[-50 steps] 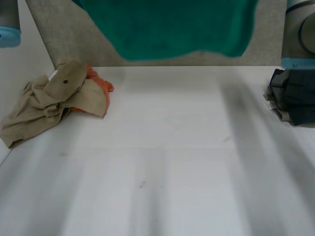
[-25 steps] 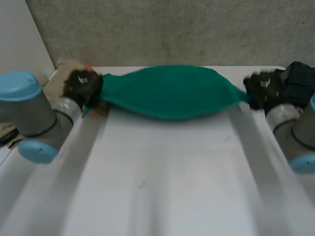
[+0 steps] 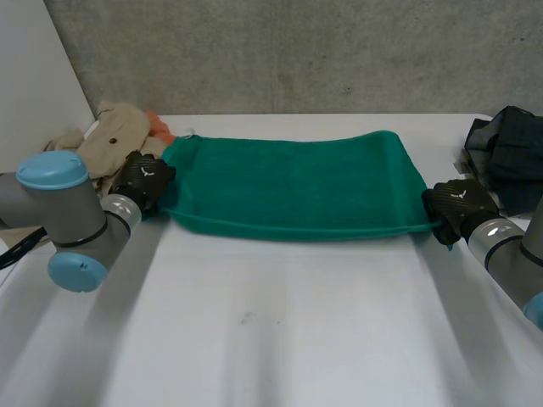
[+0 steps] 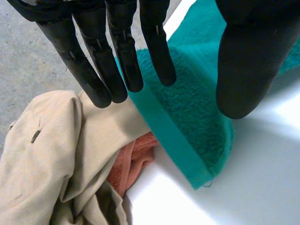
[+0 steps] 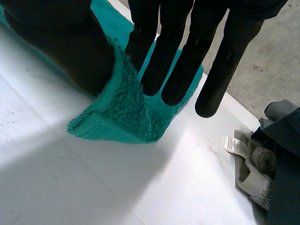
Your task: Fold the laundry.
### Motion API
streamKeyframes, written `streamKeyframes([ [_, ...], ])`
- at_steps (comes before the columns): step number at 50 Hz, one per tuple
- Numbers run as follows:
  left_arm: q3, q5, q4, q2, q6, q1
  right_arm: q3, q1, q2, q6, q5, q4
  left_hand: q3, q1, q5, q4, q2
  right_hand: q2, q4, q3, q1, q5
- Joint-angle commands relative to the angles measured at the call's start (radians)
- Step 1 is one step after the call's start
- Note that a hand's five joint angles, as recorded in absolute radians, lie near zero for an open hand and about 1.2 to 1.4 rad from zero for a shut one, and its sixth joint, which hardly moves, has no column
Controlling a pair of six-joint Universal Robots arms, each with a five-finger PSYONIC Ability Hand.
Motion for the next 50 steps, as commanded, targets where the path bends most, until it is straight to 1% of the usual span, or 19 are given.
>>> streamKeyframes([
  [1,0.006,0.012,0.007,-0.015,0.055,0.019,0.0,0.003,0.002,-0.003,0.0,0.003,0.068,0.066,0.08,0.075,0.072,0.218,0.198,0.208,0.255,0.227],
  [7,-0.008,0.038,0.003,-0.017,0.114,0.031,-0.017,0.0,0.002,0.0,0.003,0.004,0.065,0.063,0.077,0.072,0.069,0.218,0.198,0.208,0.255,0.227],
  [11,-0.031,0.057,-0.017,-0.003,0.122,0.025,-0.023,-0.002,-0.001,0.0,0.003,0.015,0.068,0.066,0.08,0.075,0.072,0.218,0.198,0.208,0.255,0.227],
  [16,-0.062,0.071,-0.052,0.032,0.108,0.023,-0.026,-0.003,-0.004,-0.003,0.003,0.029,0.033,0.031,0.045,0.04,0.037,0.218,0.198,0.208,0.255,0.227],
  [18,-0.068,0.077,-0.069,0.045,0.101,0.022,-0.026,-0.006,-0.005,-0.001,0.003,0.029,-0.06,-0.063,-0.048,-0.054,-0.057,0.218,0.198,0.208,0.255,0.227],
  [19,-0.071,0.087,-0.087,0.052,0.087,0.022,-0.026,-0.008,-0.004,-0.003,0.003,0.029,-0.148,-0.151,-0.136,-0.141,-0.144,0.218,0.198,0.208,0.255,0.227],
  [20,-0.07,0.093,-0.097,0.054,0.081,0.02,-0.028,-0.008,-0.004,-0.004,0.003,0.029,-0.166,-0.169,-0.154,-0.16,-0.163,0.218,0.198,0.208,0.255,0.227],
  [26,-0.044,0.13,-0.166,0.043,0.046,0.014,-0.028,-0.006,0.001,-0.004,0.003,0.03,-0.175,-0.178,-0.163,-0.169,-0.172,0.218,0.198,0.208,0.255,0.227],
  [32,0.006,0.125,-0.18,0.0,0.045,-0.004,-0.025,-0.003,0.001,-0.006,0.003,0.03,-0.164,-0.166,-0.152,-0.157,-0.16,0.218,0.198,0.208,0.255,0.227],
  [37,0.059,0.099,-0.201,-0.029,0.053,-0.027,-0.023,-0.003,-0.001,-0.006,0.003,0.032,-0.146,-0.149,-0.134,-0.139,-0.142,0.218,0.198,0.208,0.255,0.227],
  [42,0.134,0.067,-0.224,-0.066,0.058,-0.05,-0.025,-0.006,-0.002,-0.004,0.003,0.032,-0.011,-0.014,0.001,-0.005,-0.008,0.218,0.198,0.208,0.255,0.227],
  [45,0.174,0.05,-0.232,-0.087,0.059,-0.061,-0.025,-0.009,-0.004,-0.004,0.003,0.035,0.001,-0.002,0.013,0.007,0.004,0.218,0.198,0.208,0.255,0.227],
  [46,0.2,0.036,-0.239,-0.102,0.064,-0.069,-0.025,-0.009,-0.005,-0.003,0.003,0.038,0.056,0.053,0.068,0.063,0.06,0.218,0.198,0.208,0.255,0.227],
  [47,0.213,0.027,-0.246,-0.11,0.067,-0.073,-0.025,-0.009,-0.005,-0.001,0.003,0.039,0.12,0.118,0.132,0.127,0.124,0.218,0.198,0.208,0.255,0.227],
  [48,0.223,0.016,-0.252,-0.116,0.068,-0.075,-0.025,-0.011,-0.005,-0.001,0.003,0.042,0.232,0.229,0.244,0.238,0.235,0.218,0.198,0.208,0.255,0.227],
  [49,0.233,0.007,-0.258,-0.119,0.072,-0.075,-0.025,-0.011,-0.005,-0.001,0.003,0.044,0.404,0.401,0.416,0.411,0.408,0.218,0.198,0.208,0.255,0.227],
  [50,0.245,-0.01,-0.275,-0.119,0.076,-0.076,-0.023,-0.012,-0.005,-0.006,0.003,0.052,0.664,0.662,0.676,0.671,0.668,0.218,0.198,0.208,0.255,0.227],
])
